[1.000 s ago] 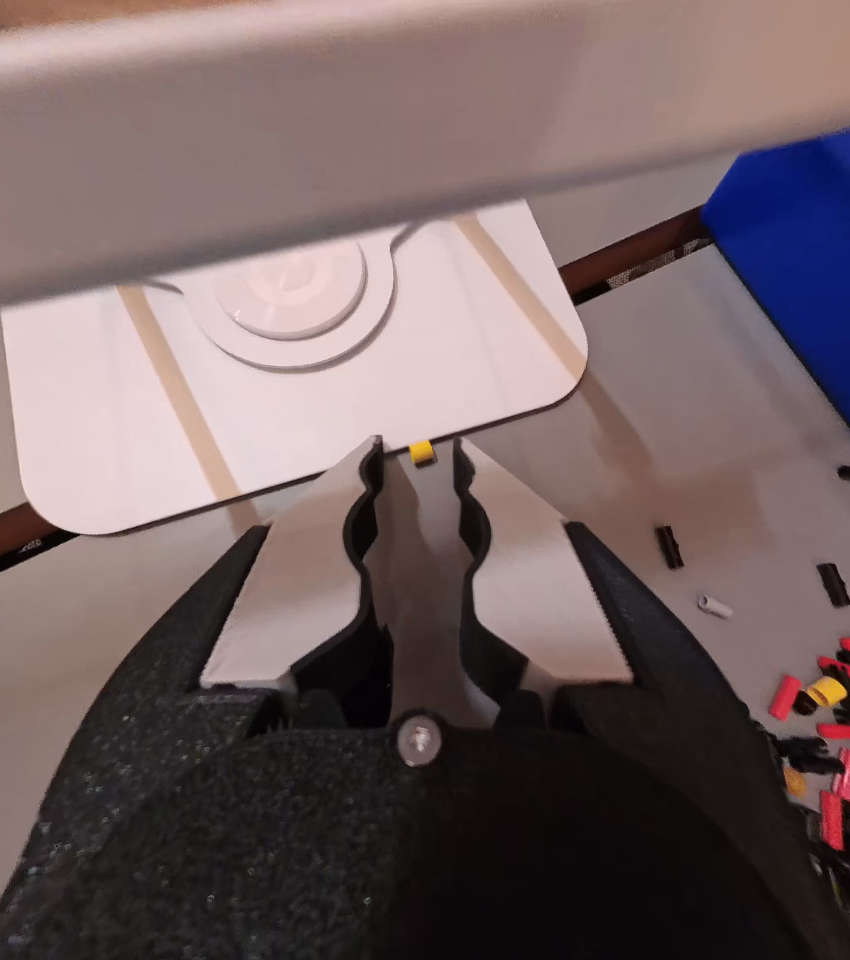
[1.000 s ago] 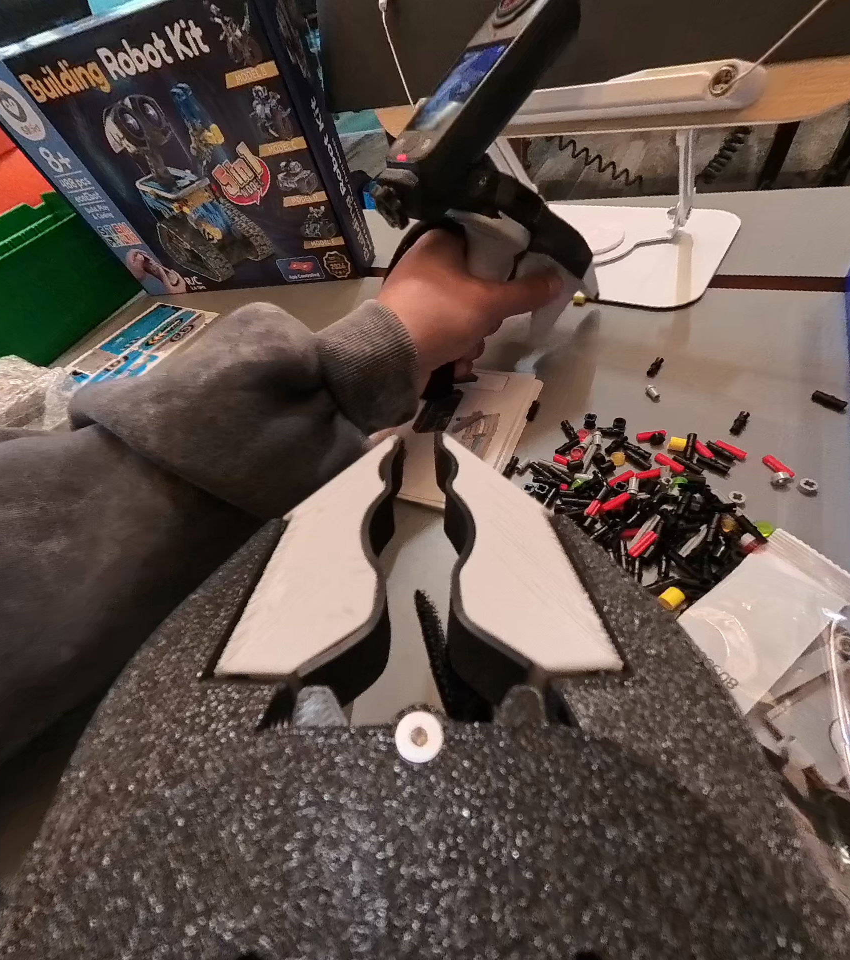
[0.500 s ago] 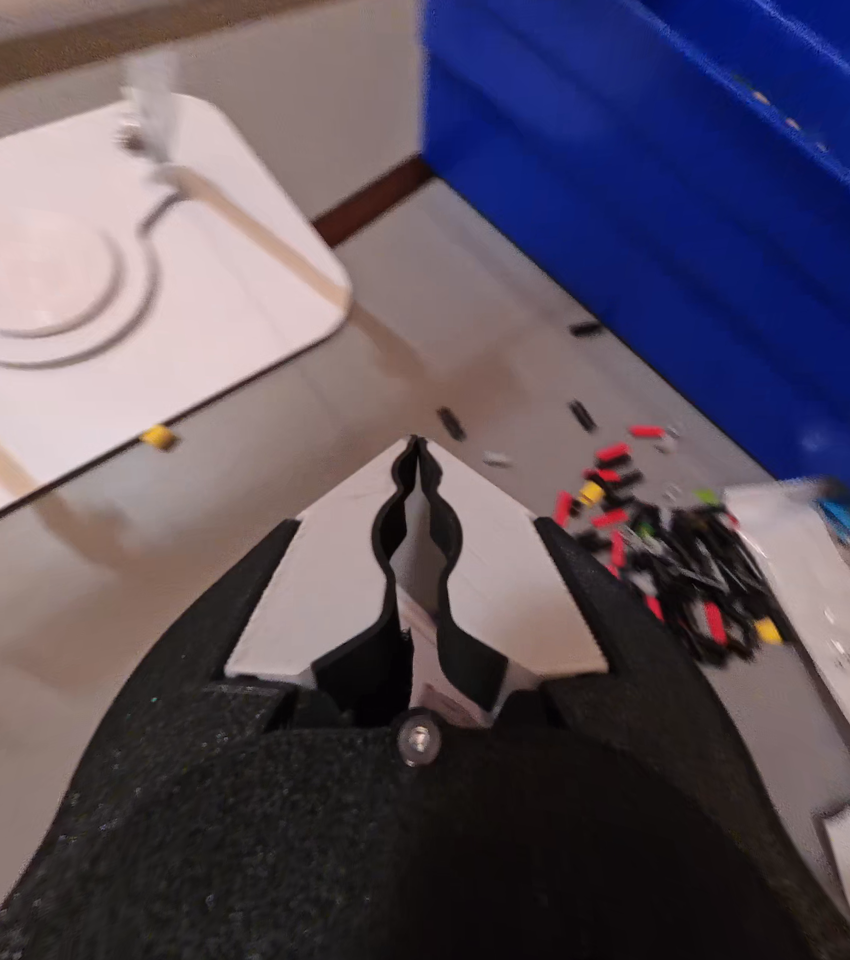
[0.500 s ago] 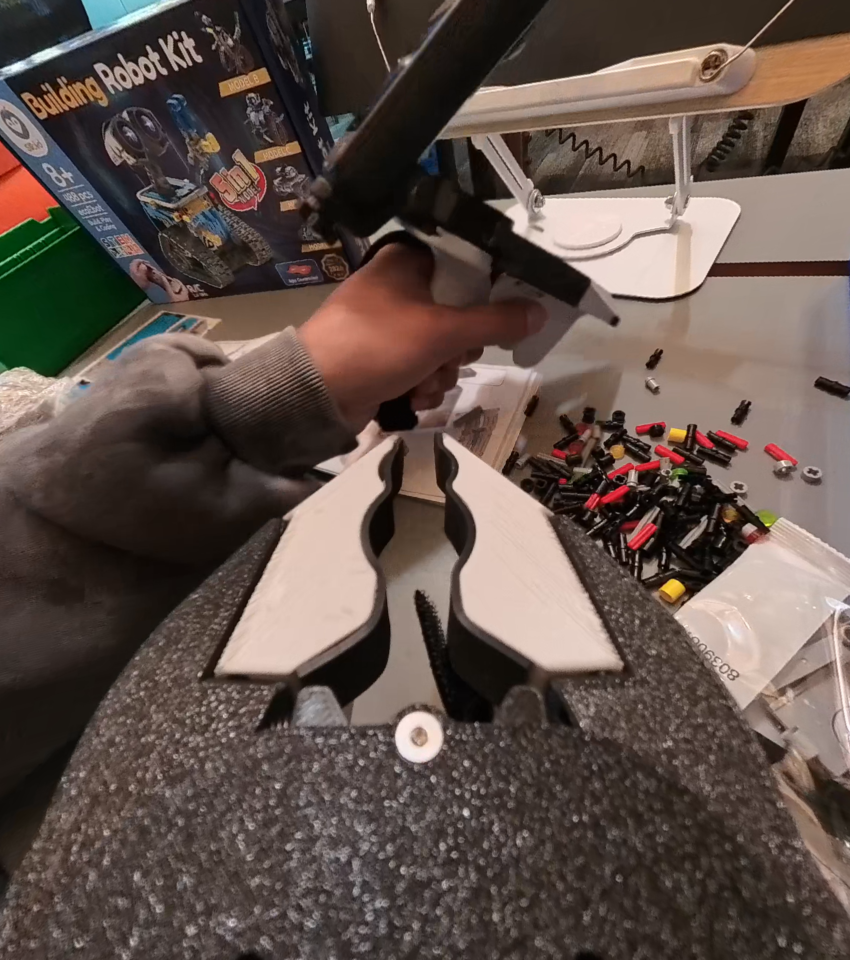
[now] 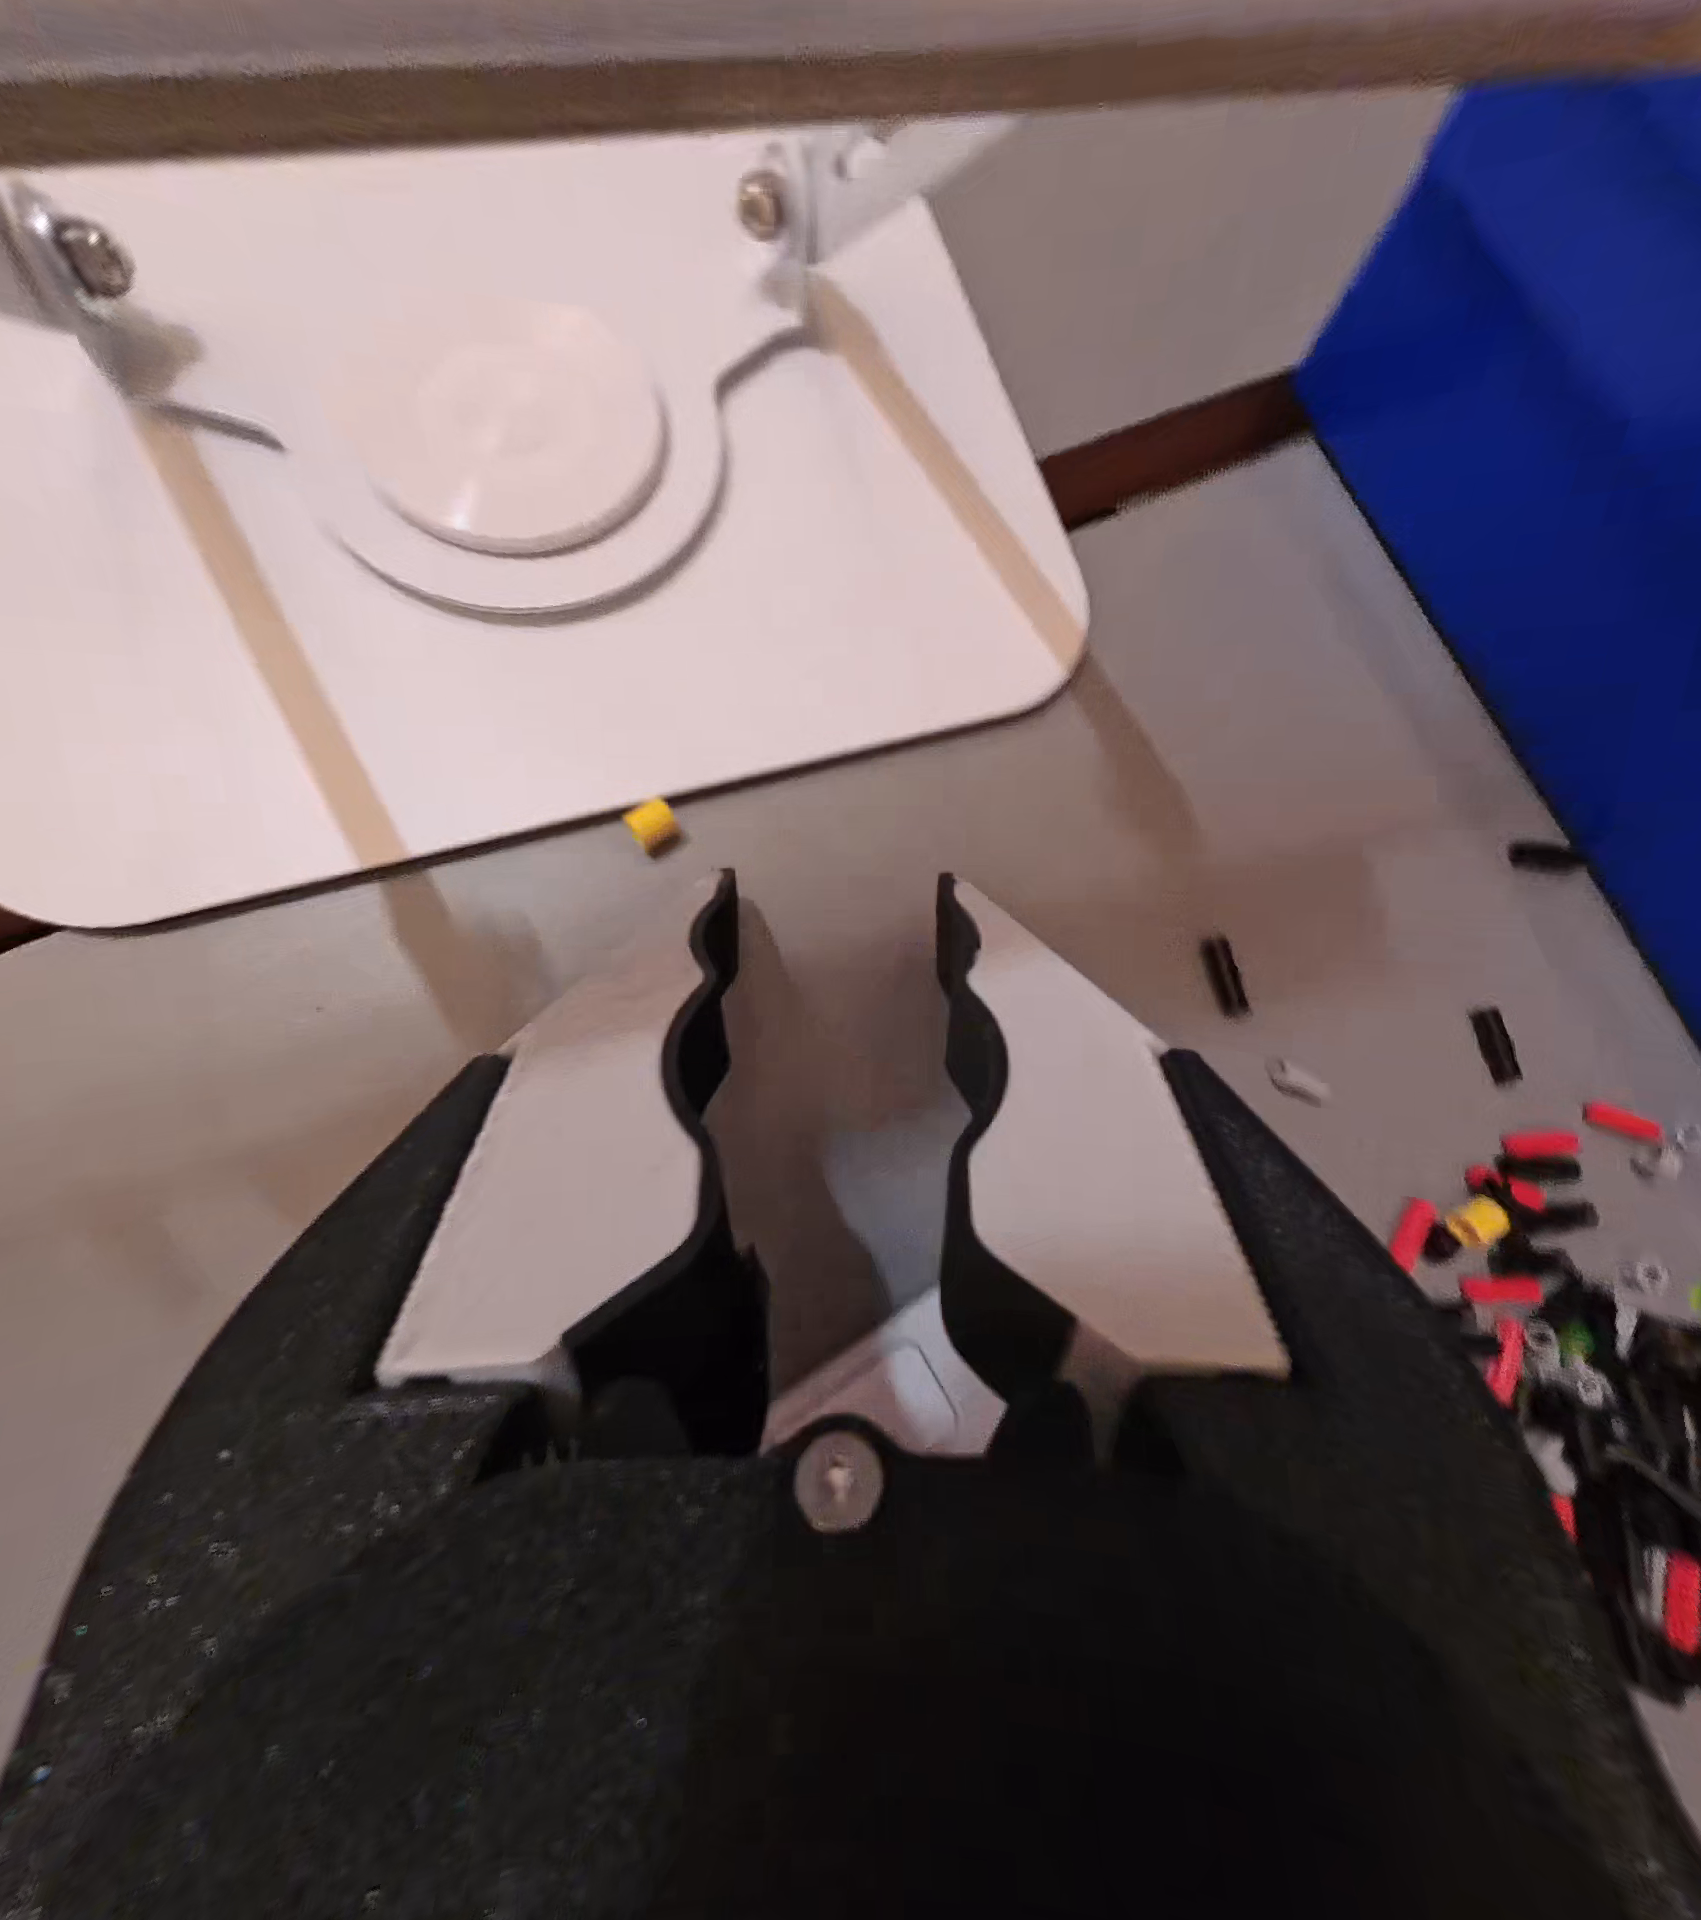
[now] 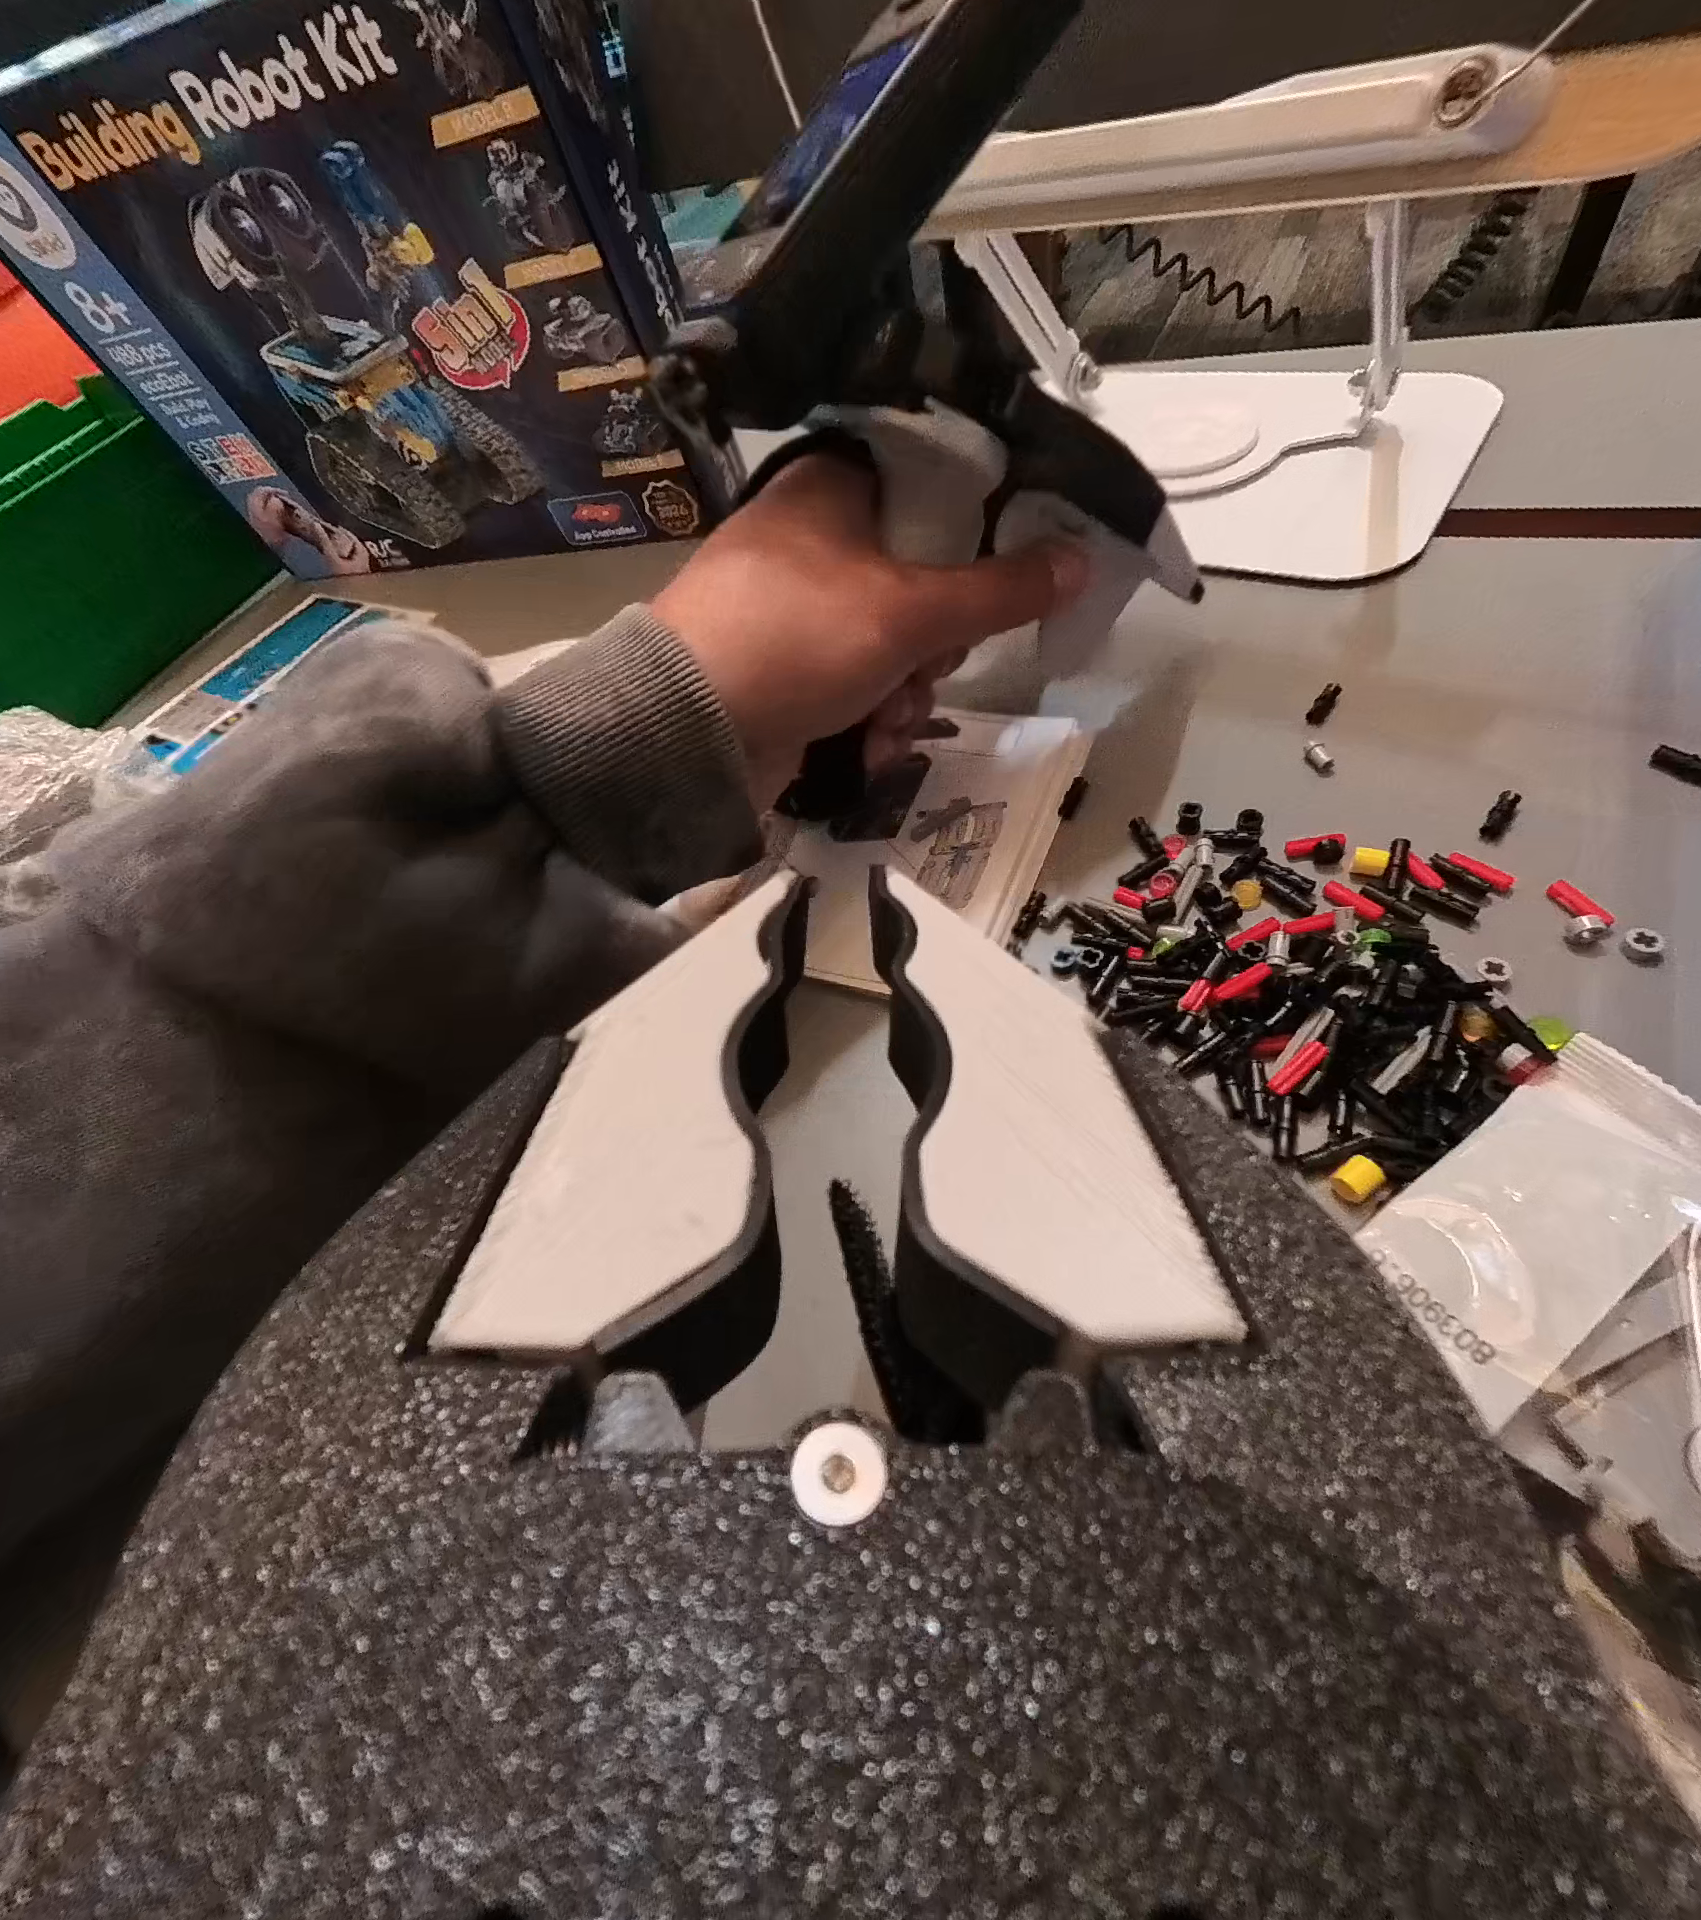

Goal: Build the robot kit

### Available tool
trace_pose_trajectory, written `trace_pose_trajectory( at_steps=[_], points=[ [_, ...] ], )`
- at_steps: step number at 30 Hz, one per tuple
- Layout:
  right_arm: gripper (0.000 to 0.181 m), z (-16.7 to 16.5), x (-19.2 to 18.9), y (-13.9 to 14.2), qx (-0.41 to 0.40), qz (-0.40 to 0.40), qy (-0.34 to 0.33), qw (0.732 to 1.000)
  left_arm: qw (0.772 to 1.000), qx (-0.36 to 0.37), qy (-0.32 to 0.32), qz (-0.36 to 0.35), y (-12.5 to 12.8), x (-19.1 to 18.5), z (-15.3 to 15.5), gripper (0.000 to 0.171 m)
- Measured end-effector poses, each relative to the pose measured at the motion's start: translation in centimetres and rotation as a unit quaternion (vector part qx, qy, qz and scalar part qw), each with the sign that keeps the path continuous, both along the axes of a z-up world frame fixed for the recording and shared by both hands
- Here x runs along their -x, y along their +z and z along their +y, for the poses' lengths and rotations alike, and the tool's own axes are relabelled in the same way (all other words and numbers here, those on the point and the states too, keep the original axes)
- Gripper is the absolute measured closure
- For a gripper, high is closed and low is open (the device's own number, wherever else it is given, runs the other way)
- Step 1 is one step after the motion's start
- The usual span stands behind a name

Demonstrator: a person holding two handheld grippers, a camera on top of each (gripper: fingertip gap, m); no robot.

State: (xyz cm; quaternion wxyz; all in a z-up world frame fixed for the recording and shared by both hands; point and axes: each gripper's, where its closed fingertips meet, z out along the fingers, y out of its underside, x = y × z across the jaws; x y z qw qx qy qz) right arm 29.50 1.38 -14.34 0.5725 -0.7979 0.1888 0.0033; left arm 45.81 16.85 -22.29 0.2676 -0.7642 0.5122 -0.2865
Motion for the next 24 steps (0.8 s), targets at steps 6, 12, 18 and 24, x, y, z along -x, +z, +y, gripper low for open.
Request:
trace_pose_trajectory(
  at_steps=[6, 12, 18, 24],
  points=[
    [0.17, -0.1, 0.0, 0.0, 0.002, -0.005, -0.001, 1.0, 0.997, -0.03, 0.075, 0.009, -0.1, -0.5, 3.2, 0.148],
    [0.17, -0.1, 0.0, 0.0, 0.001, -0.002, 0.001, 1.0, 0.992, -0.064, 0.105, 0.025, -0.3, 0.2, 4.2, 0.141],
    [0.17, -0.1, 0.0, -0.1, 0.003, -0.001, 0.001, 1.0, 0.992, -0.084, 0.083, 0.046, -0.7, 1.7, 4.0, 0.139],
    [0.17, 0.0, 0.1, -0.2, 0.003, 0.005, 0.004, 1.0, 0.995, -0.085, 0.052, 0.019, 0.5, 2.0, 4.8, 0.139]
  ],
)
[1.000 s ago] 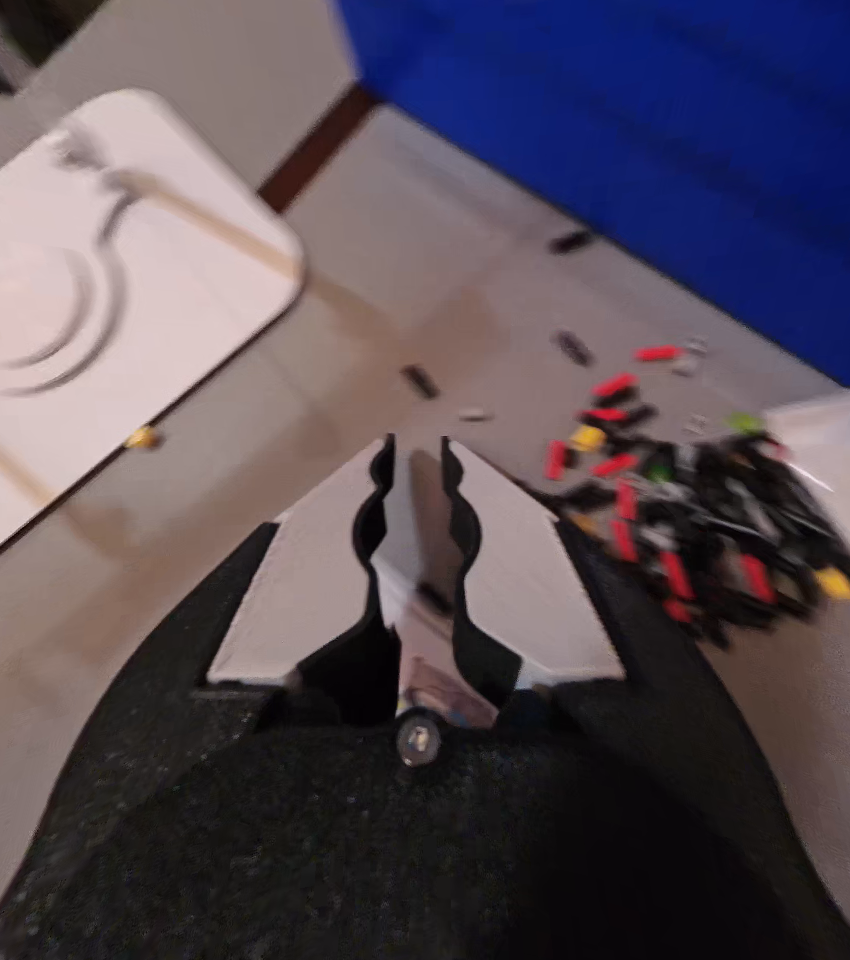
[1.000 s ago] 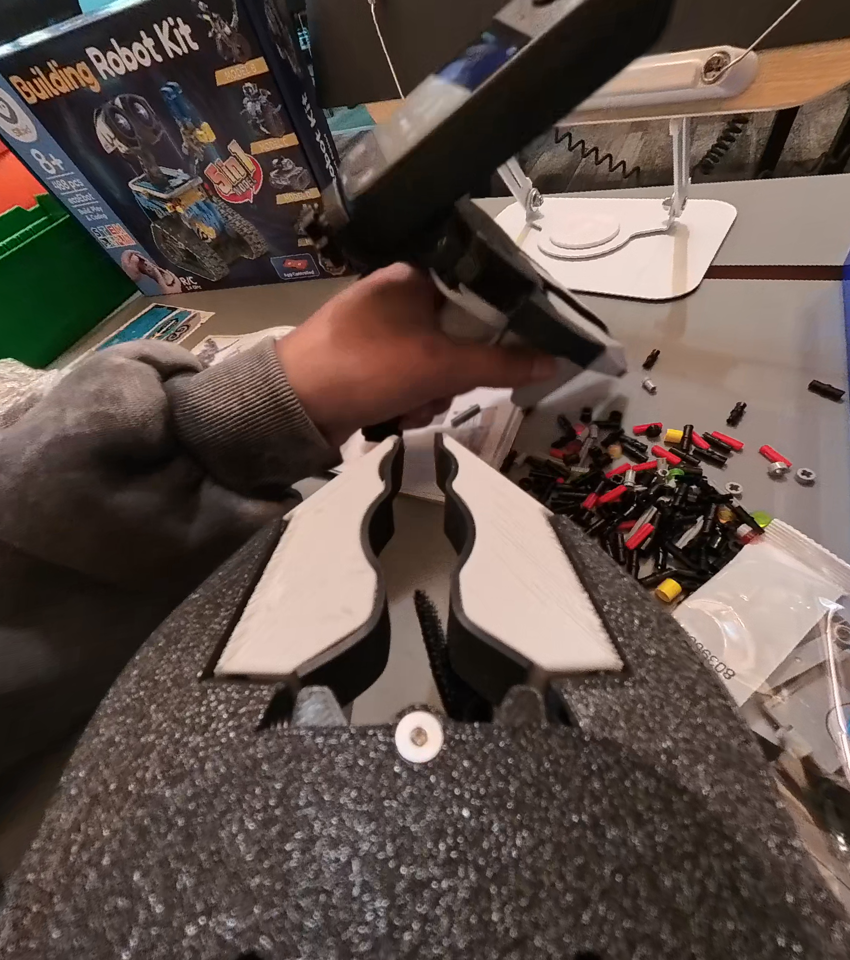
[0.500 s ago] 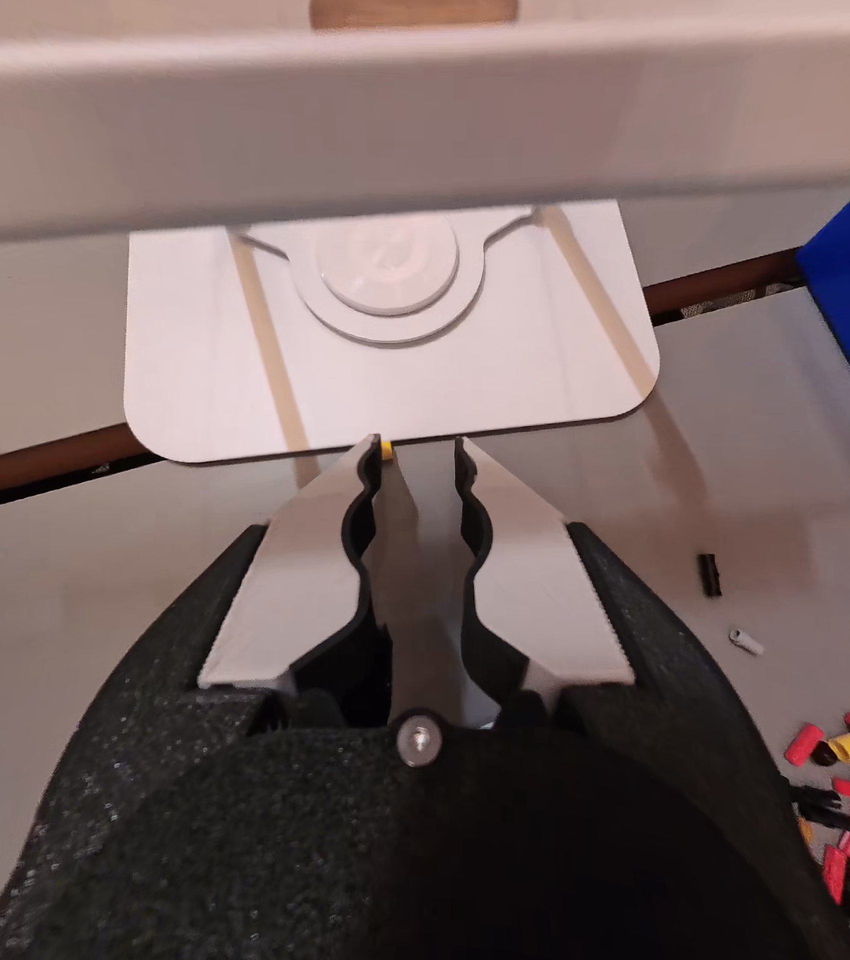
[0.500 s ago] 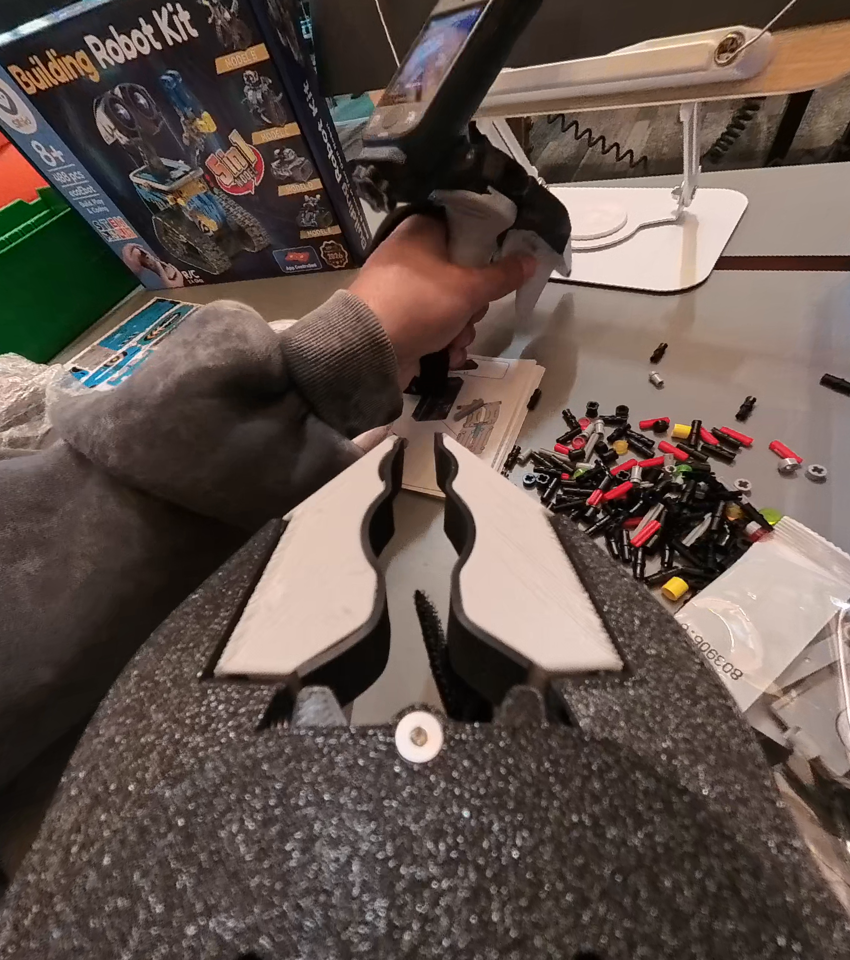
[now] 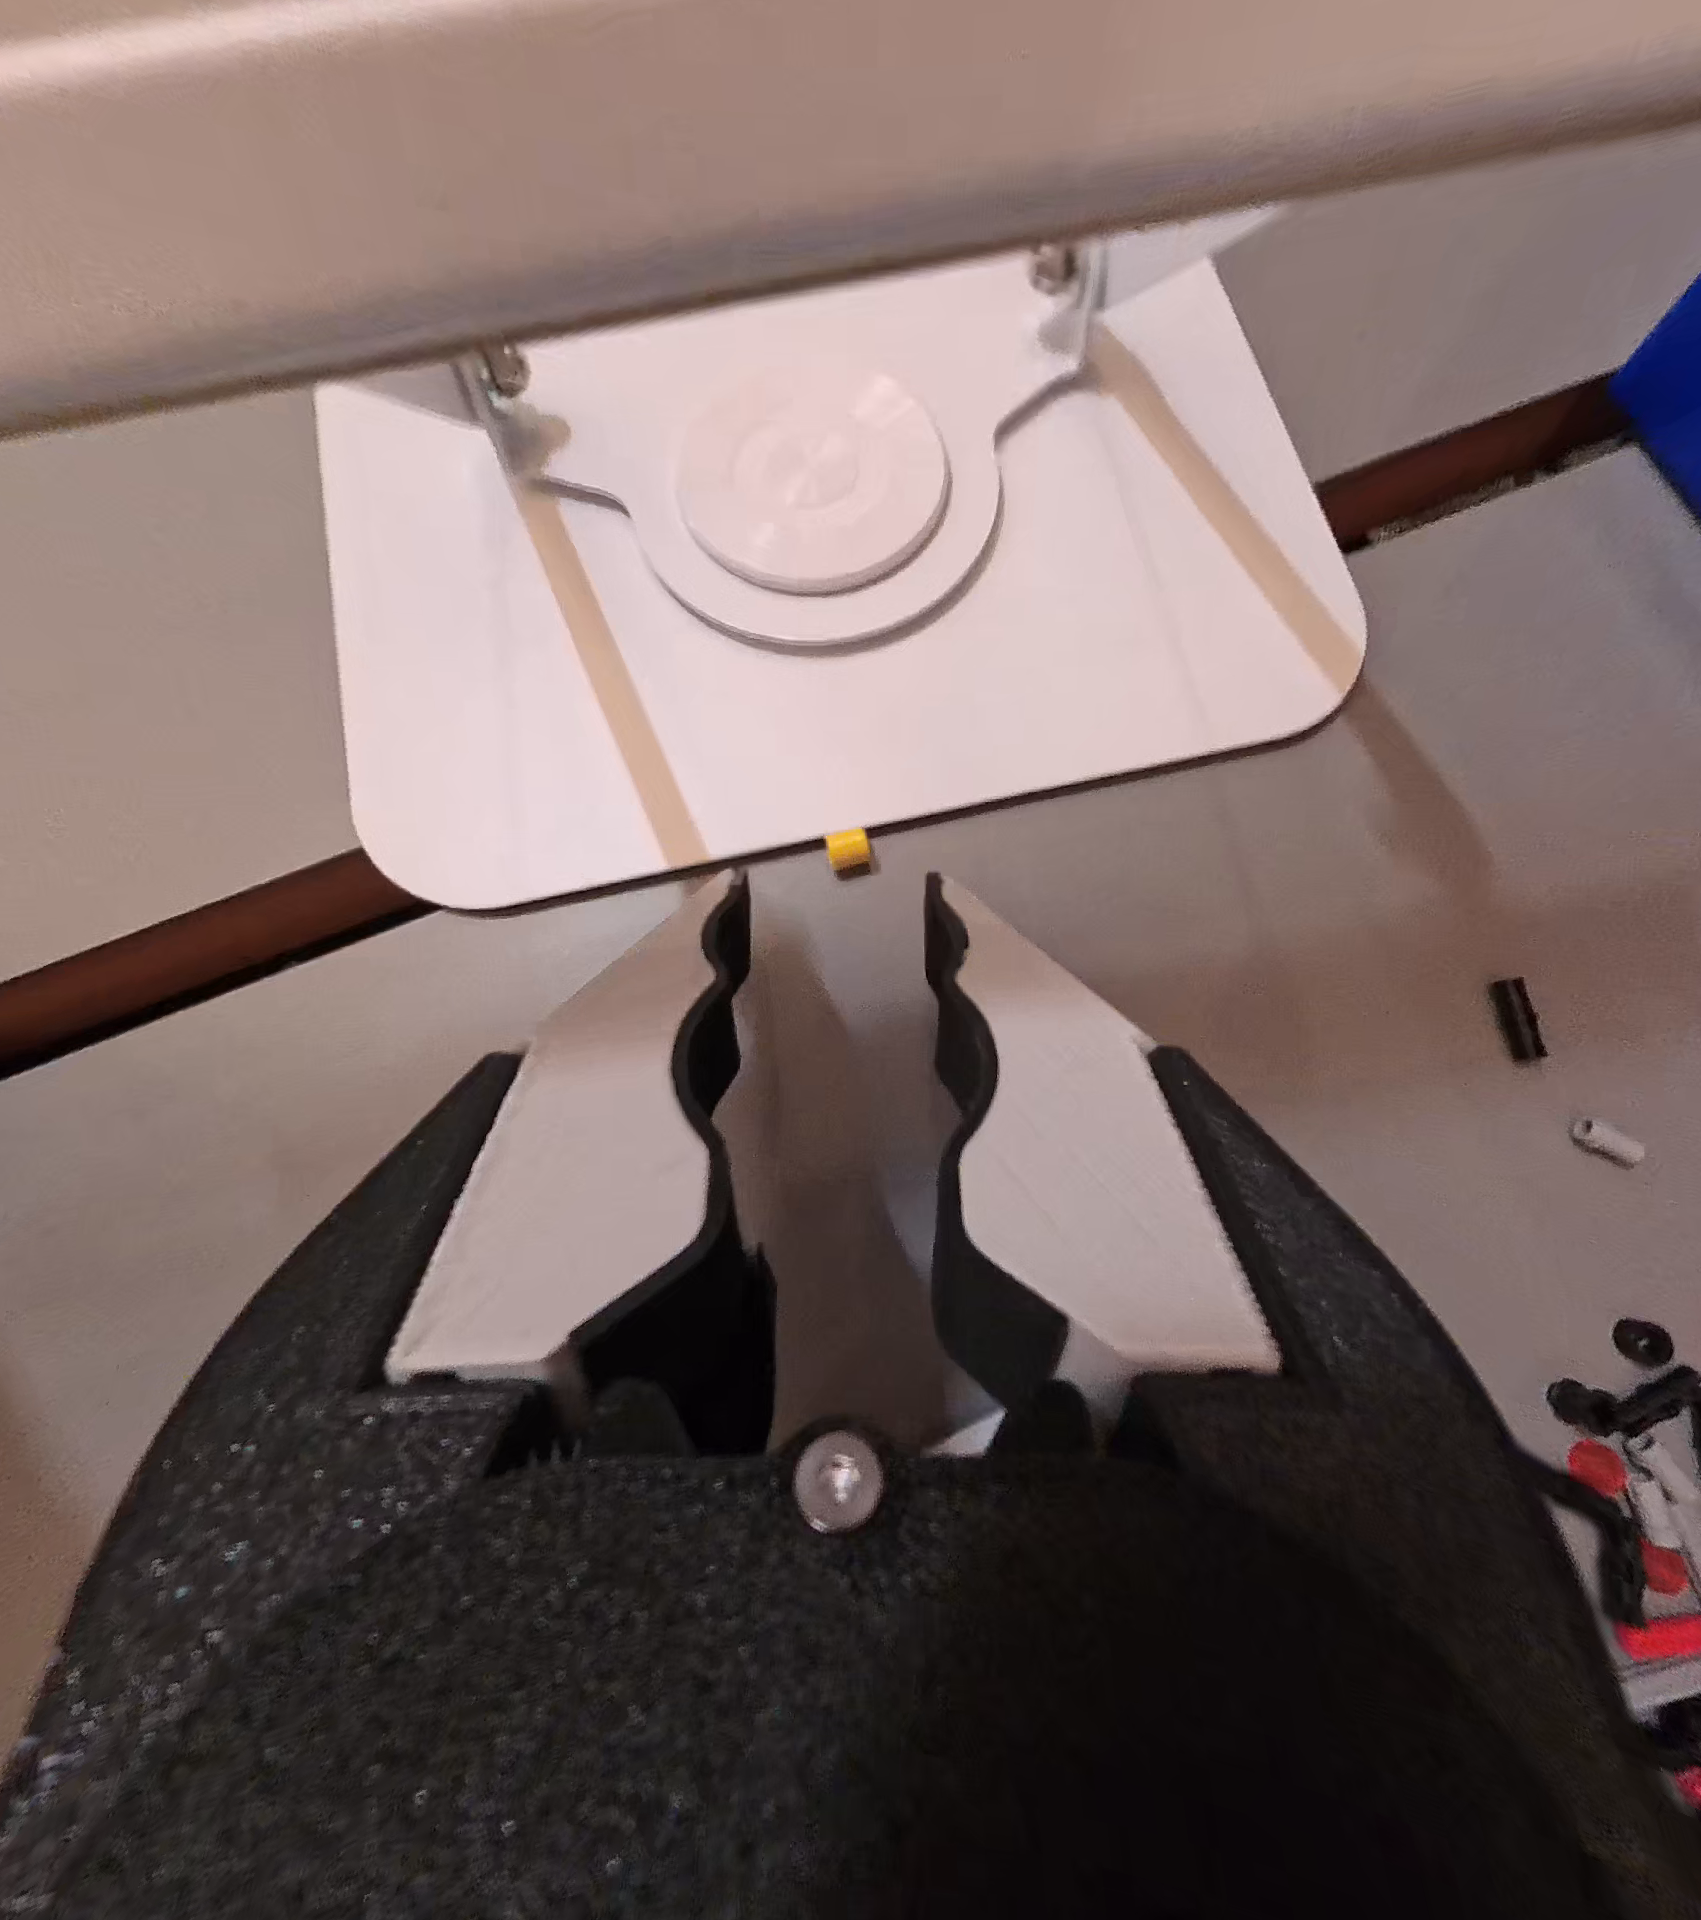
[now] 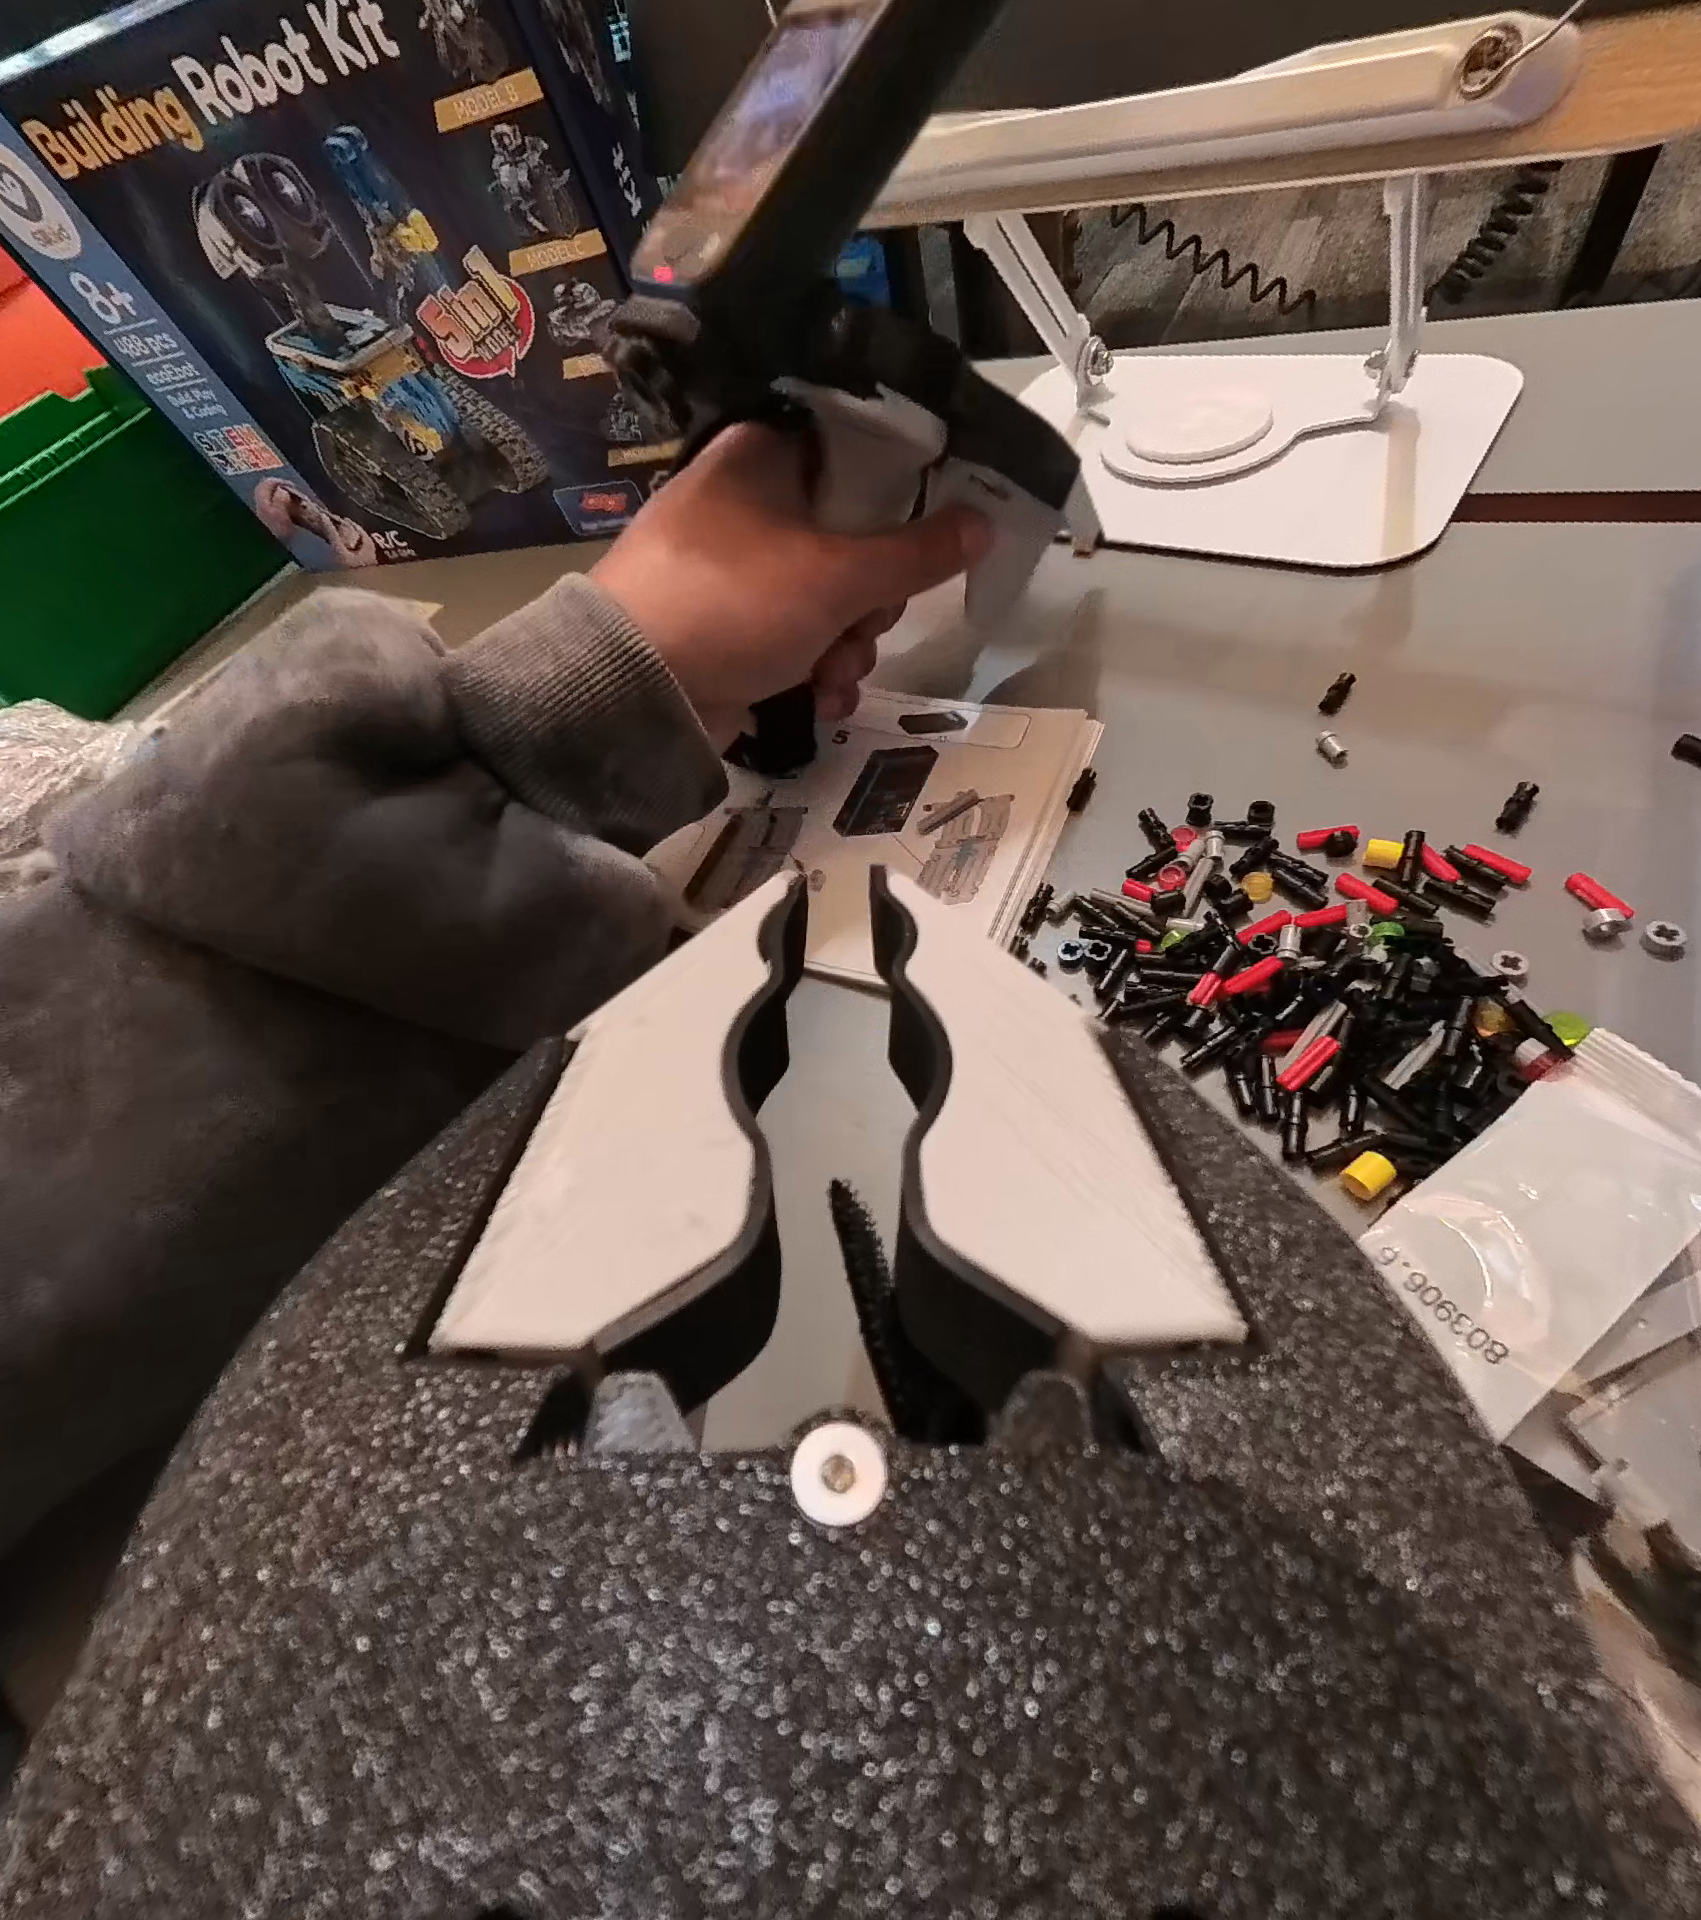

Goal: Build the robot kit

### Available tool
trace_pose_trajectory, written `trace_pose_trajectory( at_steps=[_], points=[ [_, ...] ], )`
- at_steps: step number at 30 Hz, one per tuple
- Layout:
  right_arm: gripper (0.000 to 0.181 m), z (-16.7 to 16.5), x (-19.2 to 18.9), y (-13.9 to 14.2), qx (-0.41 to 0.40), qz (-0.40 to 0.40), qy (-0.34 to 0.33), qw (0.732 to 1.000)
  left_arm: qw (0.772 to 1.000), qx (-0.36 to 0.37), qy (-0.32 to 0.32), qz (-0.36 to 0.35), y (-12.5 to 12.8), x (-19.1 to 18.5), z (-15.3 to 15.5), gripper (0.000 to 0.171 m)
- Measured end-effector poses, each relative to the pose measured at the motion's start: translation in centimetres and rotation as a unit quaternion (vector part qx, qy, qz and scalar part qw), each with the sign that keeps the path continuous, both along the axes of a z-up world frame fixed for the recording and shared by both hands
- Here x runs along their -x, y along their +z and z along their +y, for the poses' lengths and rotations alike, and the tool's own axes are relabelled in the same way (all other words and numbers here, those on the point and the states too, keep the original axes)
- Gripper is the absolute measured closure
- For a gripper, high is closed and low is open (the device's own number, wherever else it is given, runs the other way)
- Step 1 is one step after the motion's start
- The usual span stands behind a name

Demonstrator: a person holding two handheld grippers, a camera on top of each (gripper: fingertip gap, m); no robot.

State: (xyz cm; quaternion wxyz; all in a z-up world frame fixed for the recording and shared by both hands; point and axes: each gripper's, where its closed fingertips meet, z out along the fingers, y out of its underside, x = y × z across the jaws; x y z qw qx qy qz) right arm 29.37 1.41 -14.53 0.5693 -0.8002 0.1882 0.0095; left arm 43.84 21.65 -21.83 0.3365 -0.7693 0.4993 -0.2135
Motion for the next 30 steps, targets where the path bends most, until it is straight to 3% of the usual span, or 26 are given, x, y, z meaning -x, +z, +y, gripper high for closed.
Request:
trace_pose_trajectory(
  at_steps=[5, 11, 19, 20, 21, 27, 30],
  points=[
    [0.17, 0.1, 0.1, -0.2, 0.007, -0.004, 0.001, 1.0, 0.996, 0.081, 0.039, -0.006, -1.0, -1.2, 0.3, 0.137],
    [0.17, 0.0, 0.0, -0.2, 0.006, 0.0, 0.001, 1.0, 0.998, 0.028, 0.051, 0.021, -1.2, -1.1, 0.5, 0.146],
    [0.17, 0.1, 0.2, -0.4, 0.01, 0.0, 0.004, 1.0, 0.998, 0.022, 0.059, 0.009, -1.4, -1.0, 0.5, 0.145],
    [0.17, 0.1, 0.2, -0.4, 0.009, 0.0, 0.004, 1.0, 0.998, 0.021, 0.056, 0.008, -1.4, -1.1, 0.4, 0.149],
    [0.17, 0.1, 0.2, -0.3, 0.009, 0.001, 0.004, 1.0, 0.999, 0.023, 0.048, 0.007, -1.4, -1.3, 0.1, 0.164],
    [0.17, 0.1, 0.3, -0.3, 0.011, -0.005, 0.004, 1.0, 1.0, 0.019, 0.012, 0.008, -1.3, -1.8, -0.9, 0.164],
    [0.17, 0.2, 0.4, -0.4, 0.015, -0.011, 0.005, 1.0, 0.997, 0.043, -0.065, -0.019, 0.1, -2.2, -3.9, 0.164]
  ],
)
